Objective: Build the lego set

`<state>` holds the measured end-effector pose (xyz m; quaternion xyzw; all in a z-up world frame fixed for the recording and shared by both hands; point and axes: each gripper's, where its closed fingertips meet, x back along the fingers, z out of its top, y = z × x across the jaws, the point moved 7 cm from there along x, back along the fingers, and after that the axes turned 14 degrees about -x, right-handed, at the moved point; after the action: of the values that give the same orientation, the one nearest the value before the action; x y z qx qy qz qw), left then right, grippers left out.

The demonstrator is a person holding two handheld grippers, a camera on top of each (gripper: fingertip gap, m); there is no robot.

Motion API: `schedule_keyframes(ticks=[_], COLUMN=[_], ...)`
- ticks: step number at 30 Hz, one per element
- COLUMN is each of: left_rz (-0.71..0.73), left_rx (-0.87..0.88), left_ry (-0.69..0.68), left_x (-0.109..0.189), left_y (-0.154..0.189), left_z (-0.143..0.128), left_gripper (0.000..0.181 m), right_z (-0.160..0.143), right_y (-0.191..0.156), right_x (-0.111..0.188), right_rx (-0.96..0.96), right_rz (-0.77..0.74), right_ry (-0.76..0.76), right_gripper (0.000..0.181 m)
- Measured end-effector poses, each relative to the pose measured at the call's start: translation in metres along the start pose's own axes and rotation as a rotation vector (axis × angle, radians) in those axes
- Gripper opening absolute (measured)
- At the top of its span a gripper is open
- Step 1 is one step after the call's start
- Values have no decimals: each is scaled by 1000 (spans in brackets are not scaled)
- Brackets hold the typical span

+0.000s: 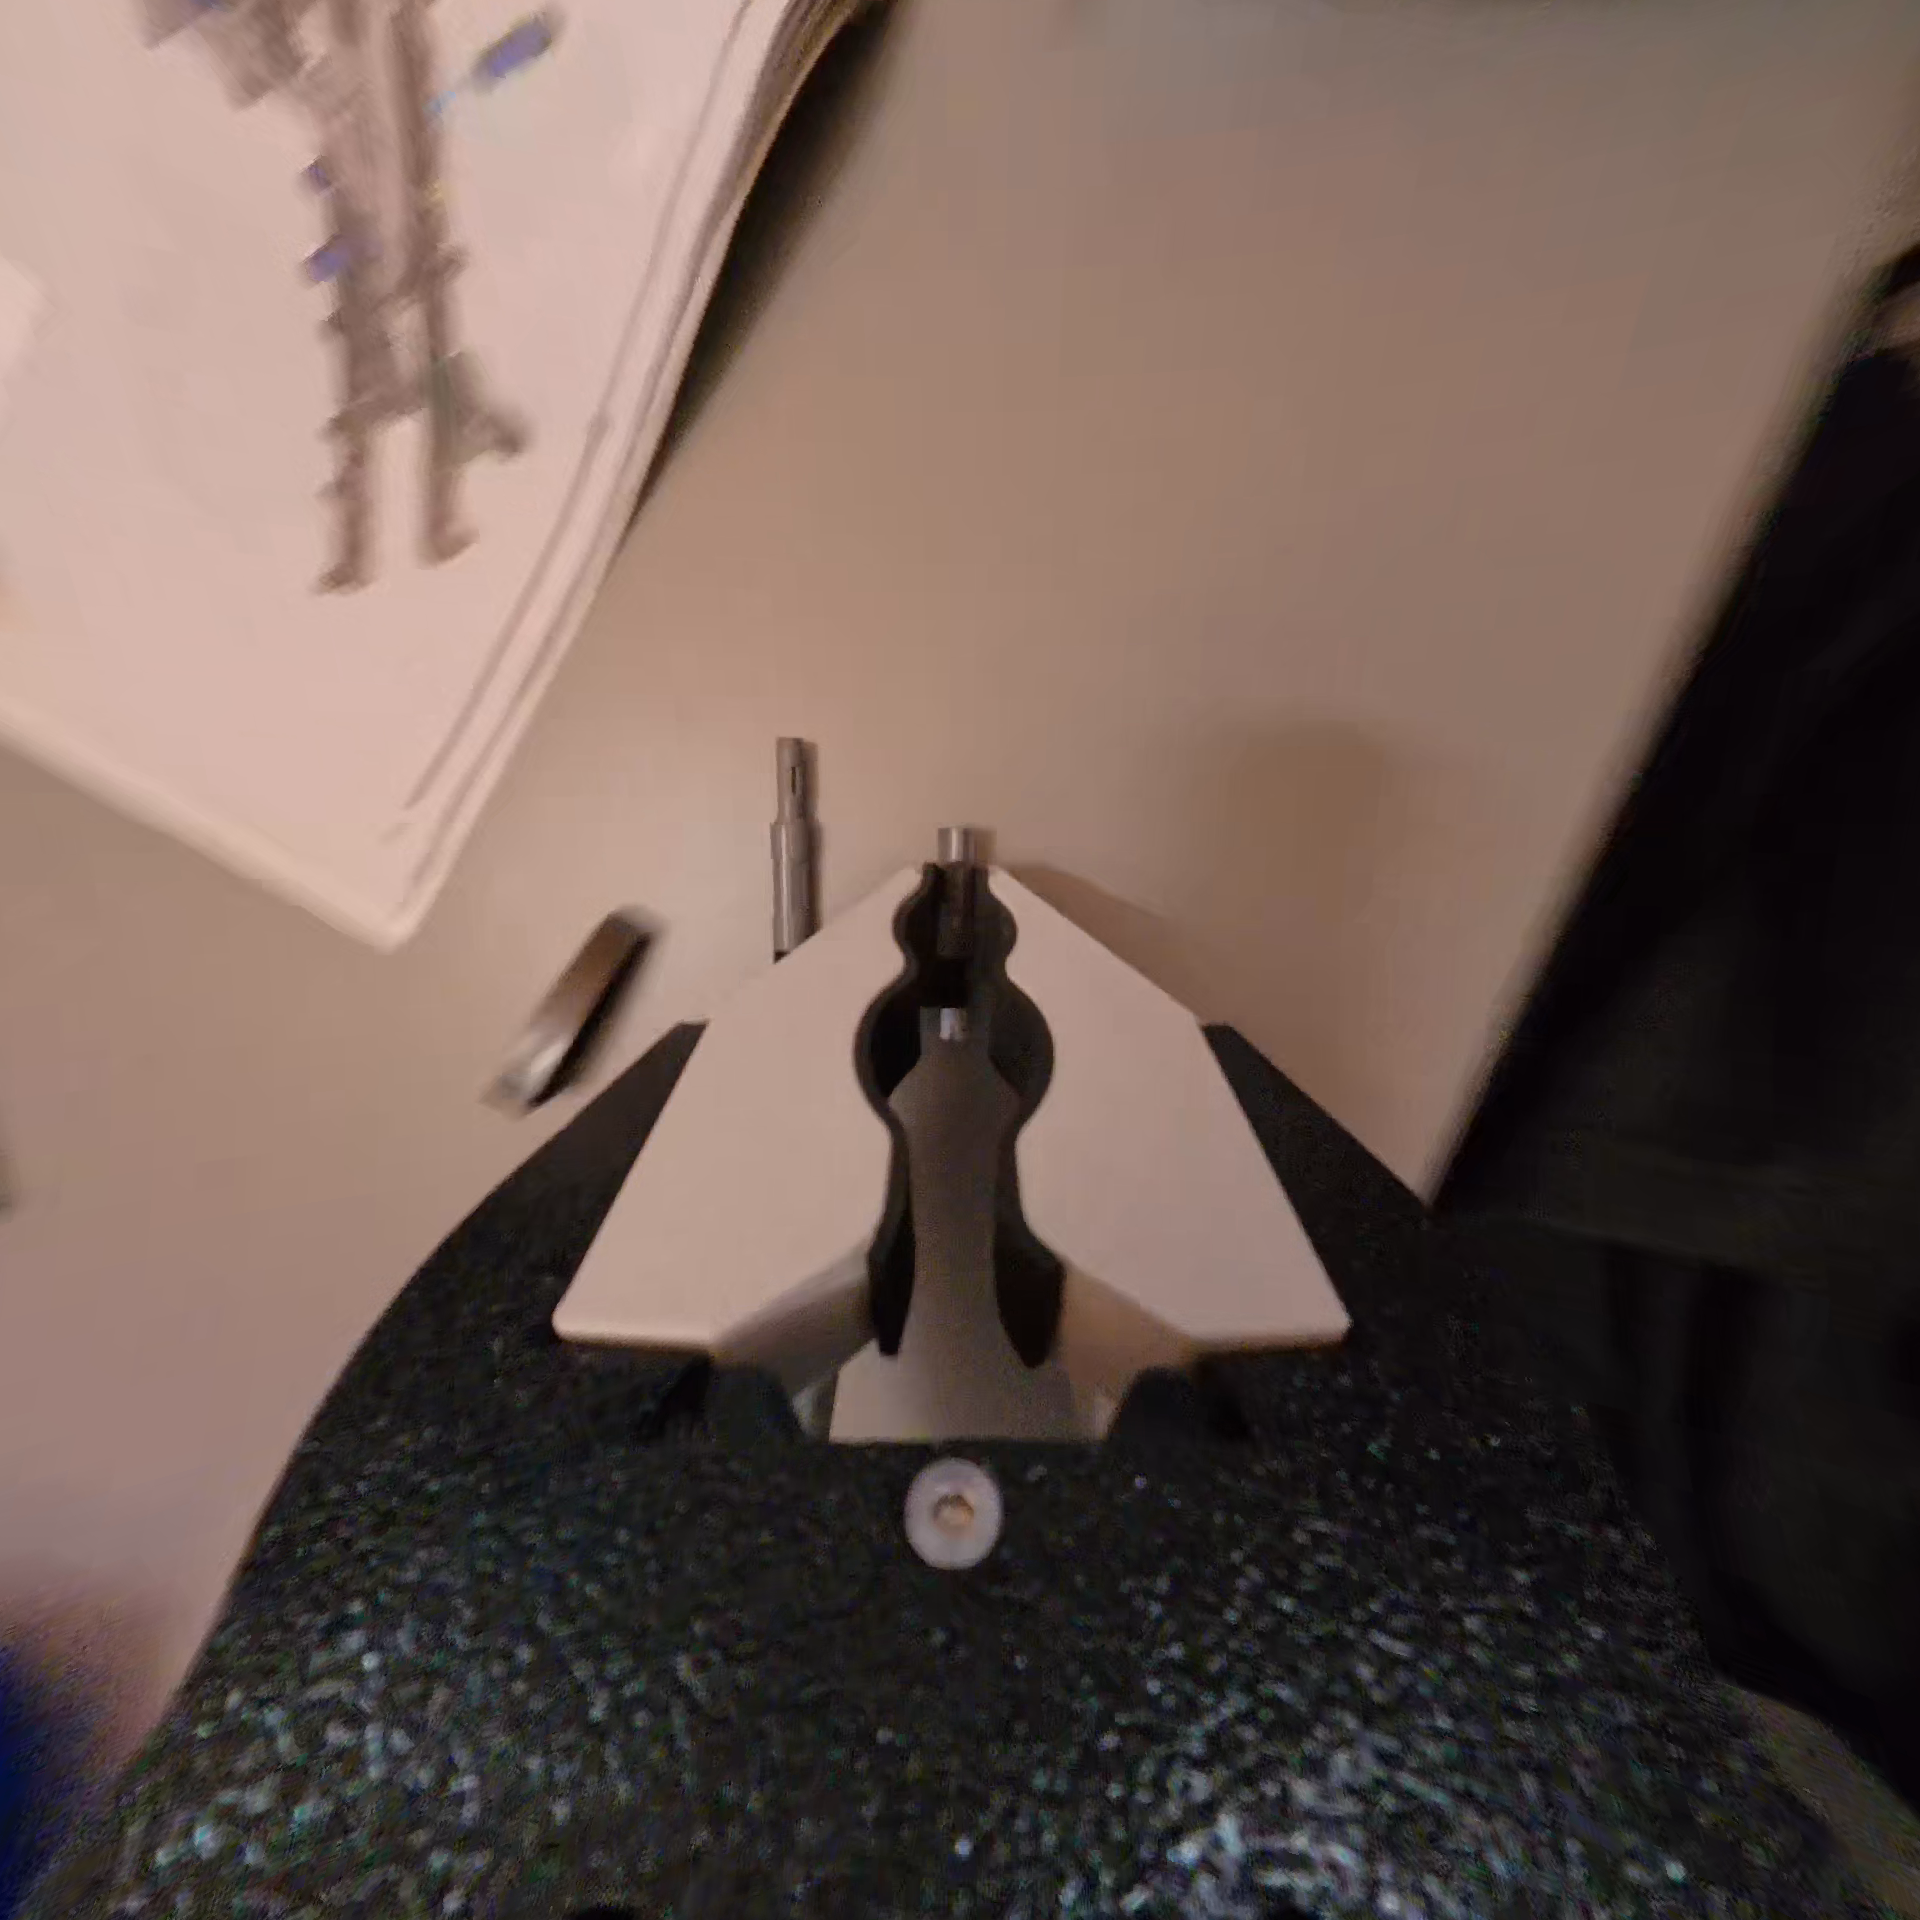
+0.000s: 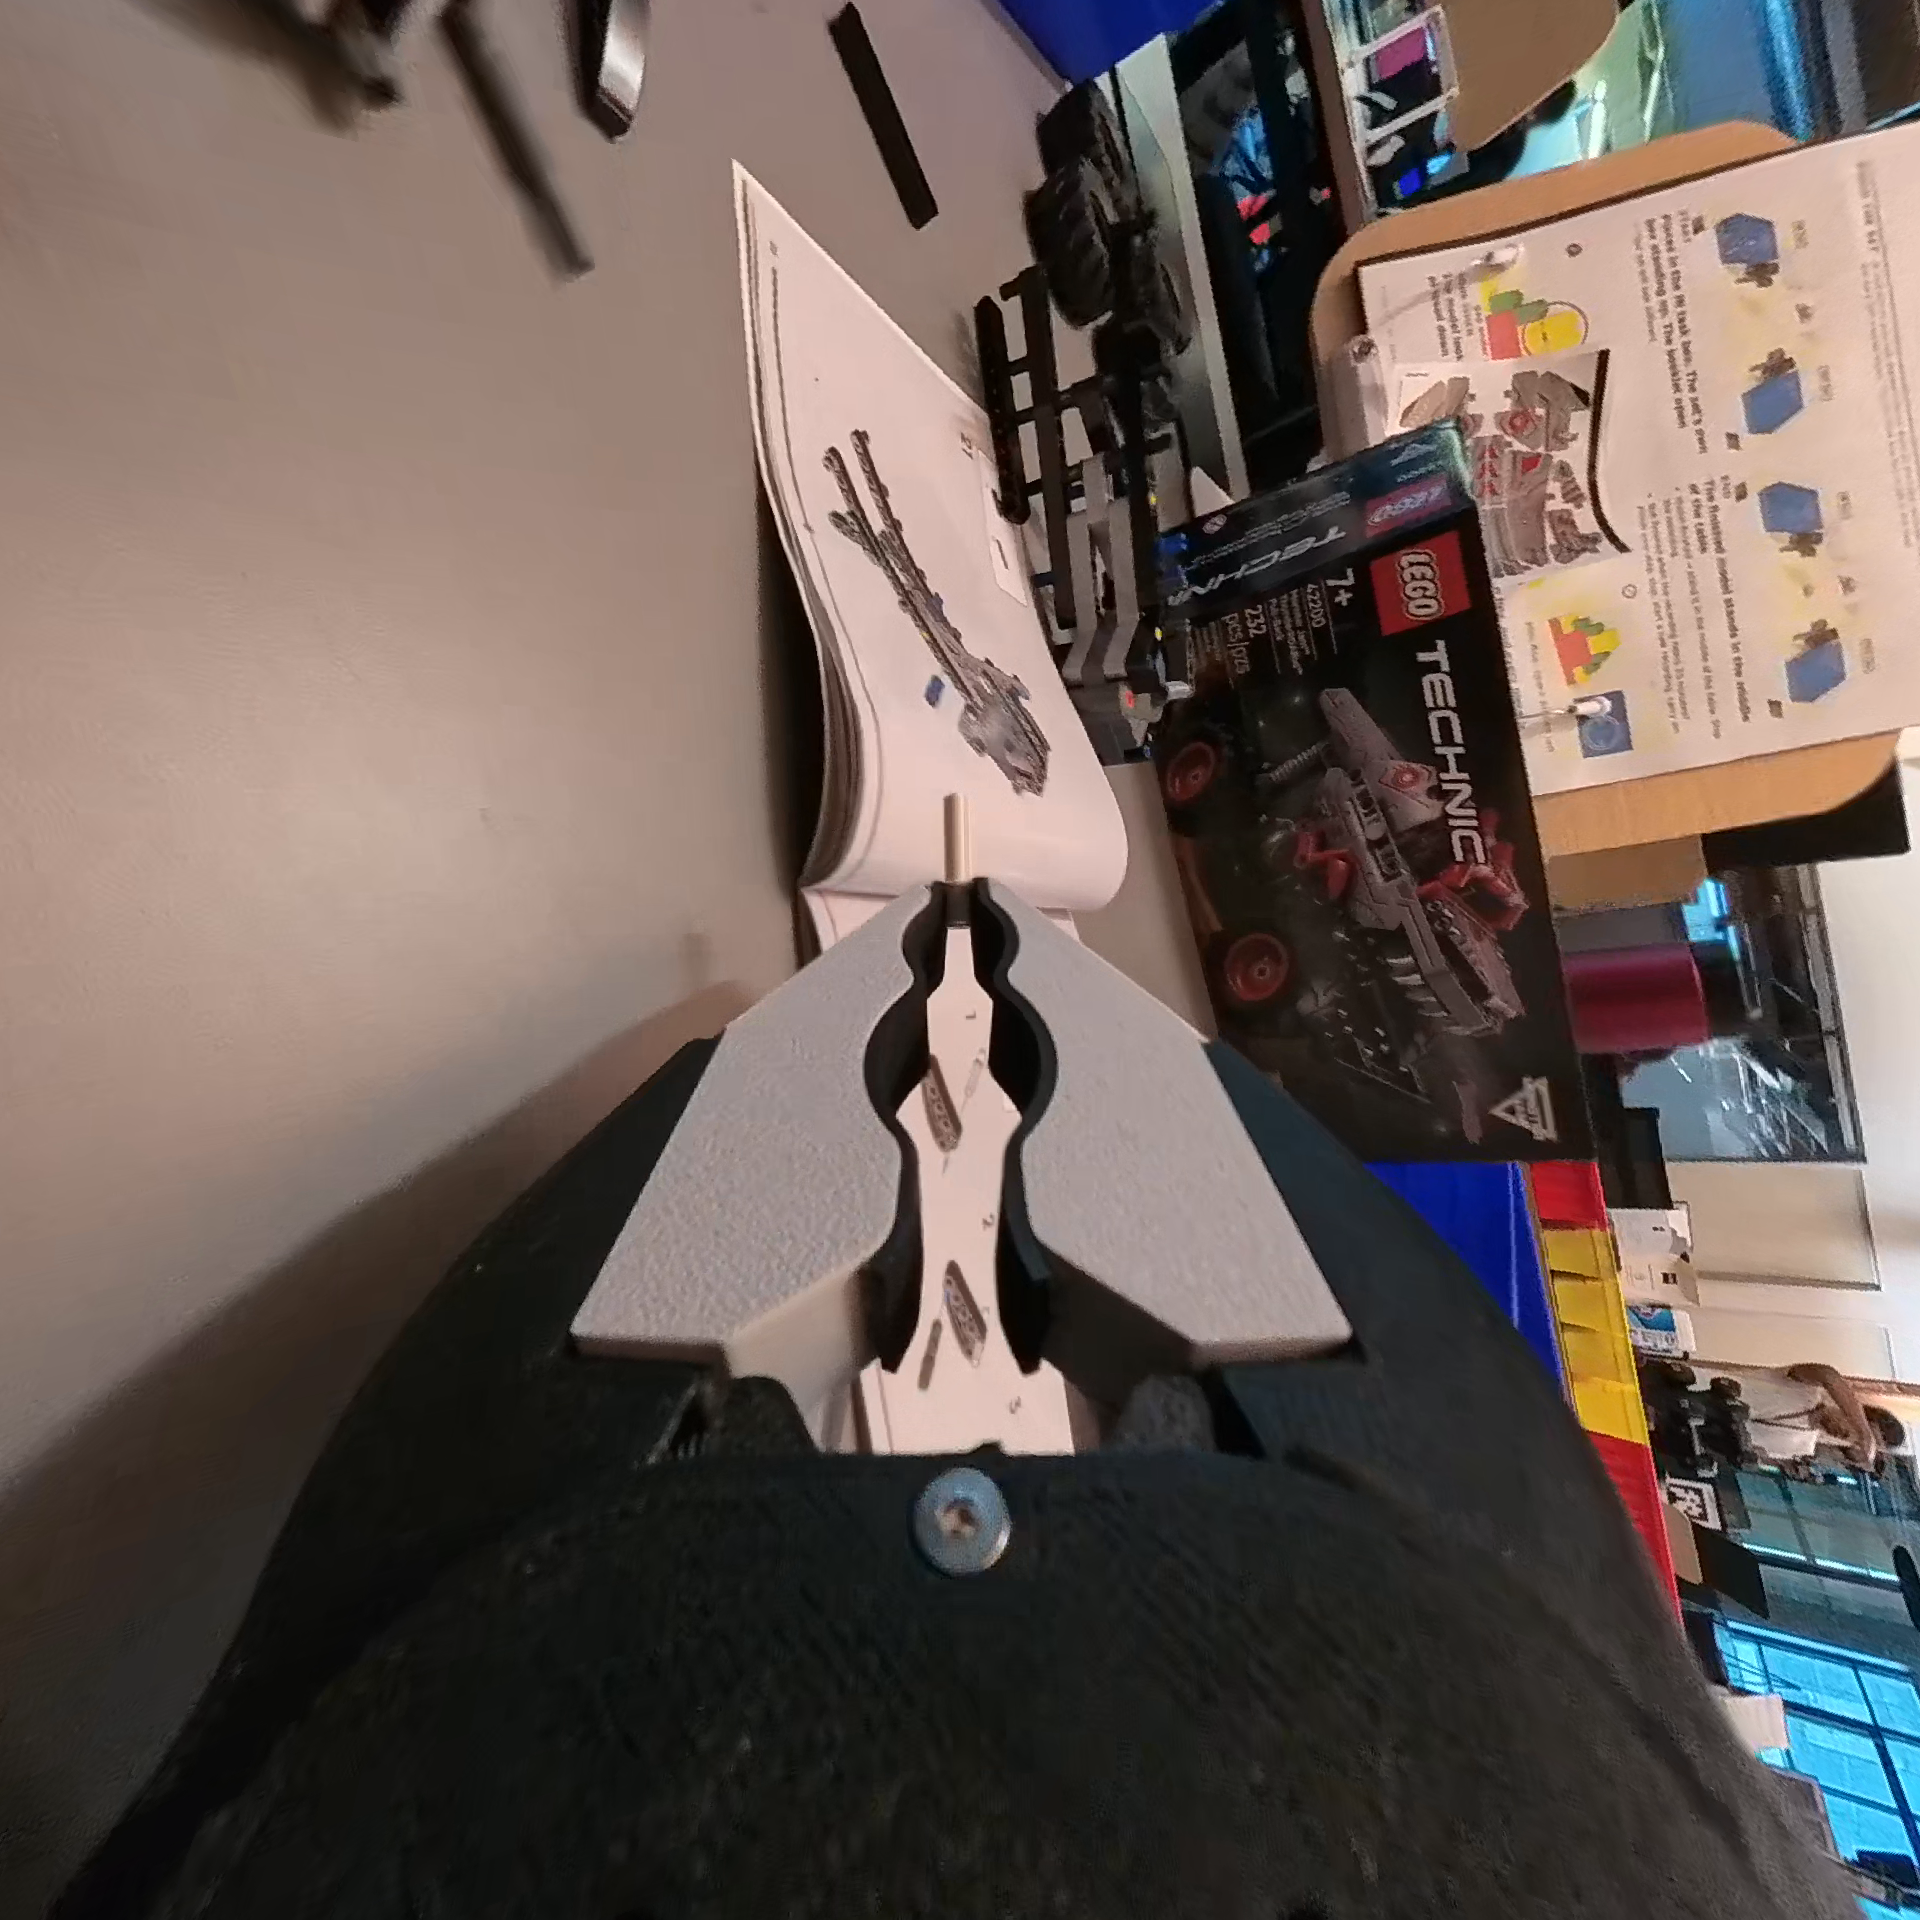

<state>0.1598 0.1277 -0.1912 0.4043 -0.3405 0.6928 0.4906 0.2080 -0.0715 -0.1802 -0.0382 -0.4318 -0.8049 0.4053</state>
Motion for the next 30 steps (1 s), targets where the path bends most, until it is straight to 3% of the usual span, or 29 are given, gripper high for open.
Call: schedule_keyframes(ticks=[1,4,6,8,12,14,20,25,30], left_rz=[-138,-651,-829,-843,-714,-636,-220,-33,12], left_rx=[47,234,377,480,560,537,433,422,365], left_ry=[134,589,688,651,473,461,291,202,94], left_x=[5,33,33,16,-12,-11,5,4,-9], left_y=[7,21,8,-9,-28,-33,-47,-47,-42], left_z=[12,46,46,34,10,8,-2,1,11], left_gripper=[3,4,4,4,25,25,25,24,21], right_z=[-1,-2,-2,-1,-1,-3,-4,1,8], right_y=[3,9,10,8,7,9,10,5,-1], right_x=[2,6,8,7,7,7,6,1,-8], right_rx=[-6,-22,-33,-34,-21,-29,-41,-15,42], right_rz=[-7,-22,-21,-15,-15,-18,-18,-10,-68], right_ry=[3,13,21,24,17,18,25,28,20], right_gripper=[2,2,2,2,2,2,2,2,2])
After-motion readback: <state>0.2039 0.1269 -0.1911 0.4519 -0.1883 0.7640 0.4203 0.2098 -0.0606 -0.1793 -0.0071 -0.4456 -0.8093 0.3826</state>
